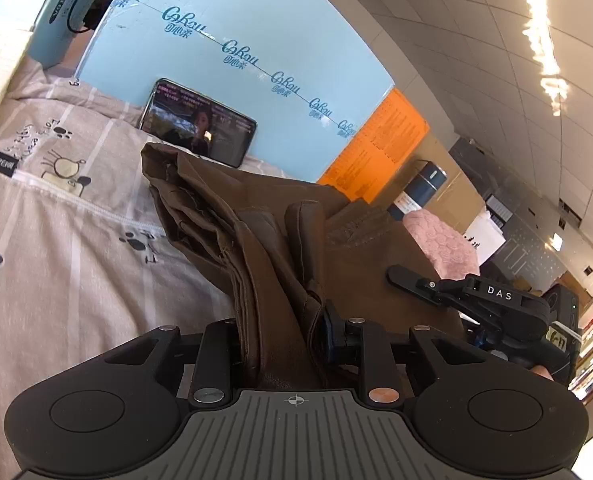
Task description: Fold clothes
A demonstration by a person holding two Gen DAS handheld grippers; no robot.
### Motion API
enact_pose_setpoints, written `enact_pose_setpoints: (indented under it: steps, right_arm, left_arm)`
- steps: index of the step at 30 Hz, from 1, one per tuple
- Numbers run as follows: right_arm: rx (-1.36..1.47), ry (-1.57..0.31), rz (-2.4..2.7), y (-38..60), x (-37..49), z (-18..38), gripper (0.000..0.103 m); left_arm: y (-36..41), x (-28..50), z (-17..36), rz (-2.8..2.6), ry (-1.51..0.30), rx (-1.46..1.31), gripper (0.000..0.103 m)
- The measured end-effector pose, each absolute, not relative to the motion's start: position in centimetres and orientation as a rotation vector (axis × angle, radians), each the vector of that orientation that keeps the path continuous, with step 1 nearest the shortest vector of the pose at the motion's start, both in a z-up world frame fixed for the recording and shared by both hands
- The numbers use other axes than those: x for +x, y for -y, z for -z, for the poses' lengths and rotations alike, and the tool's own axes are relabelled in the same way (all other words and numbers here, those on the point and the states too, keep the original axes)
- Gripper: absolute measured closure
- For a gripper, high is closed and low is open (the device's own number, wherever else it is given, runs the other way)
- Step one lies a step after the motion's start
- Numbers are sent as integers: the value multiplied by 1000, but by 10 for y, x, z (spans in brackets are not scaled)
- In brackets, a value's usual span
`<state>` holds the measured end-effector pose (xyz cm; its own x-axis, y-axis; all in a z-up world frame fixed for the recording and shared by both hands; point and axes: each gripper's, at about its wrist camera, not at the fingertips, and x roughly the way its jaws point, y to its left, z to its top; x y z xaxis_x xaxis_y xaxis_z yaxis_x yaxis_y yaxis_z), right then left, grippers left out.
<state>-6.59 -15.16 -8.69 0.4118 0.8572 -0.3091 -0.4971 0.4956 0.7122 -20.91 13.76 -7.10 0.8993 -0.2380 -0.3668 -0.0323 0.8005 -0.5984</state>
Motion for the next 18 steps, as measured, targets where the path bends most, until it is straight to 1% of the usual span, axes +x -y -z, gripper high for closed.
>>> enact_pose_setpoints:
  steps: [2,7,11,15,18]
  right_arm:
    - [597,-693,-911,164,-81,82,87]
    - [603,-567,-924,205,-109,66,87]
    - [643,-478,-881,243,-112,60,87]
    - [675,-437,-823,279,-109,67,87]
    - [678,-375,-781,302,-101,60,87]
  left_arm:
    - [-123,-219,68,125,-427,-629,80]
    - [-89,-215,51,199,-399,-555,80]
    - [-57,-195,46,258,-434,-512,80]
    - [-29,-169,41,338,-465,-468,80]
    - [-4,-142,29,372,-470,-374,81]
